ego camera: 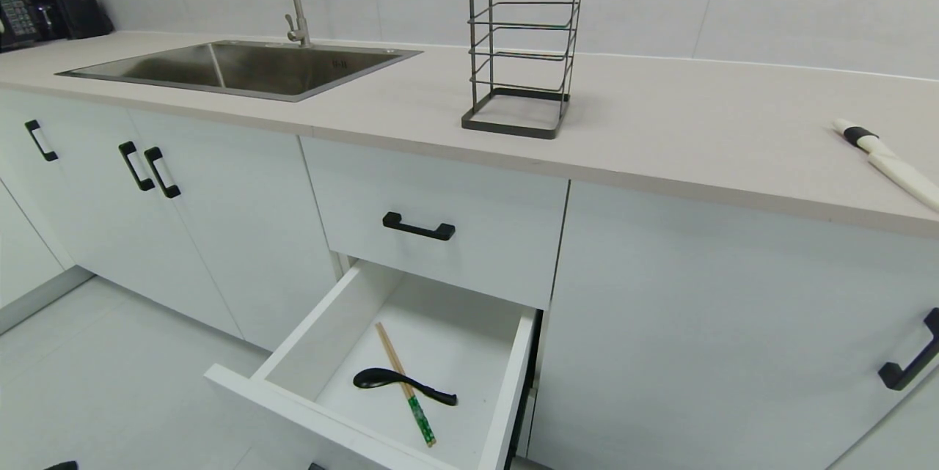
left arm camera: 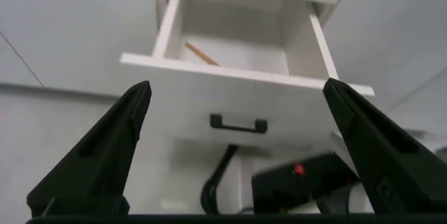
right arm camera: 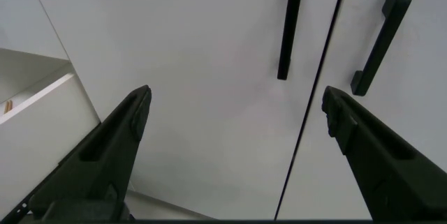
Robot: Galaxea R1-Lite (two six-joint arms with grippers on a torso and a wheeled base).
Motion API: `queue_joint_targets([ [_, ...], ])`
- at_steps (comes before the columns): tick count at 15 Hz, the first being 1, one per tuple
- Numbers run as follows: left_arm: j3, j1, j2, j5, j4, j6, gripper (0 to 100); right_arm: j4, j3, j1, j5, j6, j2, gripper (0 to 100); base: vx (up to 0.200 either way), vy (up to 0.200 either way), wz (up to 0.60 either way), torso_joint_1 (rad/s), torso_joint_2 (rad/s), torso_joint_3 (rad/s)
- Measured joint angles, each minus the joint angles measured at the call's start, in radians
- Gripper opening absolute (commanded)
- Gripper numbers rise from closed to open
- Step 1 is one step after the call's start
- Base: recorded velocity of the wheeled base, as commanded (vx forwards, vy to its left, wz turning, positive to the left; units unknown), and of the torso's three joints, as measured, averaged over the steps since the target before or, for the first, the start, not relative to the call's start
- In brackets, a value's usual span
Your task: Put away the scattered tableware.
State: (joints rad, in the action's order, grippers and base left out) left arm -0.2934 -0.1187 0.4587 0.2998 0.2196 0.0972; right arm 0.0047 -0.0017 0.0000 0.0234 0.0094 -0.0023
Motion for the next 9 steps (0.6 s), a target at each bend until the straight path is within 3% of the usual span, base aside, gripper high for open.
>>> queue_joint_targets([
  [3,0.007,-0.019,0.18,0.031,0.001,0.0,100,0.0,0.0,0.0,0.0,0.0,0.0,100,0.0,0.0,0.0,0.0,0.0,0.0],
  [6,0.041,-0.088,0.323,0.034,-0.011,0.0,100,0.0,0.0,0.0,0.0,0.0,0.0,100,0.0,0.0,0.0,0.0,0.0,0.0],
  [9,0.097,-0.15,0.479,0.029,-0.129,-0.005,100,0.0,0.0,0.0,0.0,0.0,0.0,100,0.0,0.0,0.0,0.0,0.0,0.0],
])
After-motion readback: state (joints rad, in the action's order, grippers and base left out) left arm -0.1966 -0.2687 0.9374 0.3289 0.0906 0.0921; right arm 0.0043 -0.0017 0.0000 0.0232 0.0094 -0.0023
